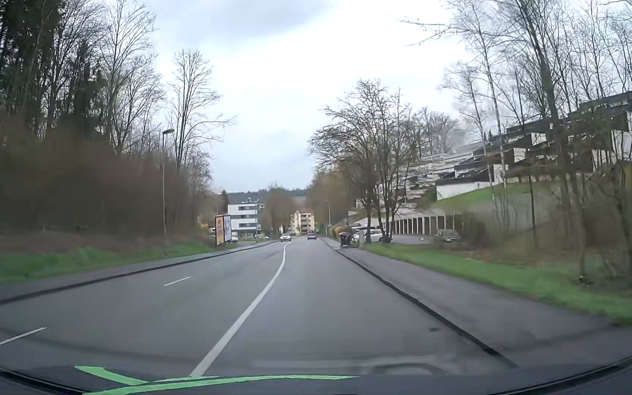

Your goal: Follow the waypoints while adhering to traffic rules and regulations

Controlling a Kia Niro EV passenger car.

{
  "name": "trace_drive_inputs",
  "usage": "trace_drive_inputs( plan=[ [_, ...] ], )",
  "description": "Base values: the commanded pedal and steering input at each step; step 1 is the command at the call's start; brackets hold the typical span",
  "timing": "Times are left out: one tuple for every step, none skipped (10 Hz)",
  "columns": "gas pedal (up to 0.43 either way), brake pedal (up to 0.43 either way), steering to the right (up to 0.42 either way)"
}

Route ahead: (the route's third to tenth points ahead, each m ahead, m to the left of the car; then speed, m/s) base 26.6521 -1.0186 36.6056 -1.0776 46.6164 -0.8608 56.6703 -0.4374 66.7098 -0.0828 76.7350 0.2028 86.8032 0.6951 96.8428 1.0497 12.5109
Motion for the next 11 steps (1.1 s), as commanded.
trace_drive_inputs(
  plan=[
    [0.039,0.000,0.000],
    [0.039,0.000,0.000],
    [0.039,0.000,0.000],
    [0.039,0.000,0.000],
    [0.039,0.000,0.000],
    [0.039,0.000,0.000],
    [0.039,0.000,0.000],
    [0.039,0.000,-0.001],
    [0.039,0.000,0.000],
    [0.039,0.000,0.000],
    [0.039,0.000,-0.001]
  ],
)
